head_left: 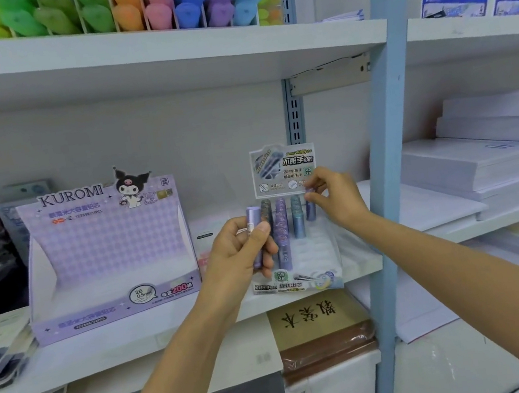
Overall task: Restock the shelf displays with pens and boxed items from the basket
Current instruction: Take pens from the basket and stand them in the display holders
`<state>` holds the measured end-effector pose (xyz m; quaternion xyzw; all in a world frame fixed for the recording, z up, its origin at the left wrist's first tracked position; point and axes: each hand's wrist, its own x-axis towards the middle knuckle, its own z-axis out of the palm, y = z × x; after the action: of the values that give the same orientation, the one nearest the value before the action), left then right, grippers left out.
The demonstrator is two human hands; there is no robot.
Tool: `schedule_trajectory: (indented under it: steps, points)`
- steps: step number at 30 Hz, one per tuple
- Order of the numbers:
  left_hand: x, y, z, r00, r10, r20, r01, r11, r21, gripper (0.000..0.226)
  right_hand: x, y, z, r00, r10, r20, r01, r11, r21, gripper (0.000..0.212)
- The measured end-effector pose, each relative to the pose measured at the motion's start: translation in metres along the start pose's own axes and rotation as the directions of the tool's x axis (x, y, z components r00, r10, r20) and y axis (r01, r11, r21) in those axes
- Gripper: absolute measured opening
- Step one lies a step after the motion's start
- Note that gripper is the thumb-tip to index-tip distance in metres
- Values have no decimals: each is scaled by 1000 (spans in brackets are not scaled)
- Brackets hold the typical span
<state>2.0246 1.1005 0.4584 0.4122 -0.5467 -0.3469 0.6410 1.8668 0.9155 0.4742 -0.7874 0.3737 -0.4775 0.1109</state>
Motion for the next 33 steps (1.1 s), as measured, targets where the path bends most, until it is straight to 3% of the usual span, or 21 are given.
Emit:
schedule_trajectory:
  steps: [4,8,11,14,16,19,22,24,29,33]
  points:
    - [-2,2,0,1000,-3,15,3,1000,4,13,3,4,5,997,35,-65,-41,993,-108,14]
    - [-2,5,2,1000,-5,11,4,1000,16,13,-1,8,7,996,86,24,-79,971,-227,13]
    - [-4,7,4,1000,0,11,0,1000,24,14,-3,1,0,993,96,65,-80,972,-220,21]
    - [-6,9,6,1000,4,9,-5,999,36,15,-11,-18,-13,1000,1,-3,-1,998,-71,22]
    - [-7,10,7,1000,13,6,-13,999,50,12,-21,-39,-24,999,-38,-7,39,983,181,18]
    - [-9,12,11,1000,29,6,-29,996,79,12,-39,-70,-37,982,-121,144,24,838,545,18]
    - [-11,14,17,999,28,15,-30,992,121,17,-53,-86,-46,898,-265,351,6,806,592,22]
    - [-13,17,19,1000,18,18,-20,993,116,19,-57,-89,-48,880,-305,363,34,804,593,21]
    - [-21,21,17,998,20,-67,-18,1000,20,30,-58,-81,-50,974,-91,206,-110,608,786,13]
    - [-23,24,21,982,97,-160,-101,995,-17,22,-69,-77,-47,958,-8,288,-243,516,822,19]
